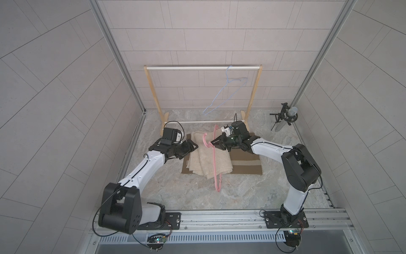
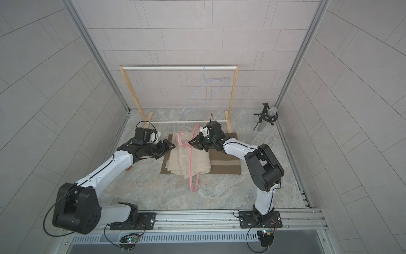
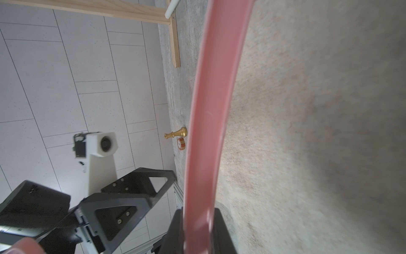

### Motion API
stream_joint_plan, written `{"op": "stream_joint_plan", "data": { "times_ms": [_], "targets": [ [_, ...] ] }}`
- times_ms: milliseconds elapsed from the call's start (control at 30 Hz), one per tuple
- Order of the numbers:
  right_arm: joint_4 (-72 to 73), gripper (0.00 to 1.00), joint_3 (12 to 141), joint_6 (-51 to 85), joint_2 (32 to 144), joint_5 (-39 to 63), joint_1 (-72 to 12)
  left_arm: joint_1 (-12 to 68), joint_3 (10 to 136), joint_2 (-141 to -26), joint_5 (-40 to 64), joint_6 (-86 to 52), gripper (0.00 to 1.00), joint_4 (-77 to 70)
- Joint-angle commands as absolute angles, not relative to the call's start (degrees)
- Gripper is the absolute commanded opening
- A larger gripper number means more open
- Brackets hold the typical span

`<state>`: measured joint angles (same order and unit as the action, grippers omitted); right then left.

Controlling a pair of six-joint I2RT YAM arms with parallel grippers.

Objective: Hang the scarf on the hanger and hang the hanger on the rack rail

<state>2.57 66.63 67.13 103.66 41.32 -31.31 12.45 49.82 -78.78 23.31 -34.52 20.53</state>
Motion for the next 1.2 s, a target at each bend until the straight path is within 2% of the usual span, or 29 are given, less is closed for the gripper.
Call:
{"op": "stream_joint_plan", "data": {
  "times_ms": [0, 300, 467, 567, 733, 833, 1000, 1167],
  "targets": [
    [3.8, 0.02, 67.0, 65.9, 102.5, 42.9, -31.3, 14.1, 49.3, -82.8, 28.7, -35.2, 0.68, 14.4],
    [3.7, 0.03, 66.9, 65.7, 102.4, 43.1, -31.4, 16.8, 51.0, -92.6, 28.8, -35.3, 0.64, 10.5],
    [4.3, 0.03, 66.8, 66.0, 102.4, 43.9, -31.5, 17.5, 51.4, -96.0, 28.2, -35.3, 0.59, 10.4],
    [4.5, 0.03, 66.7, 65.9, 102.3, 44.8, -31.5, 17.9, 51.8, -97.0, 28.6, -35.0, 0.47, 10.4],
    [4.1, 0.02, 66.8, 65.1, 101.7, 47.0, -31.3, 18.0, 53.3, -95.3, 28.2, -33.3, 0.14, 12.1],
    [4.1, 0.01, 66.9, 64.8, 101.0, 48.3, -31.1, 17.5, 56.5, -93.2, 27.1, -30.0, 0.02, 17.7],
    [7.9, 0.0, 66.5, 67.1, 100.3, 50.6, -29.4, 13.8, 62.5, -91.4, 25.4, -23.9, 0.0, 30.0],
    [11.6, 0.0, 67.1, 69.7, 102.6, 53.3, -28.3, 9.1, 70.9, -96.9, 28.0, -17.0, 0.0, 40.1]
  ]
}}
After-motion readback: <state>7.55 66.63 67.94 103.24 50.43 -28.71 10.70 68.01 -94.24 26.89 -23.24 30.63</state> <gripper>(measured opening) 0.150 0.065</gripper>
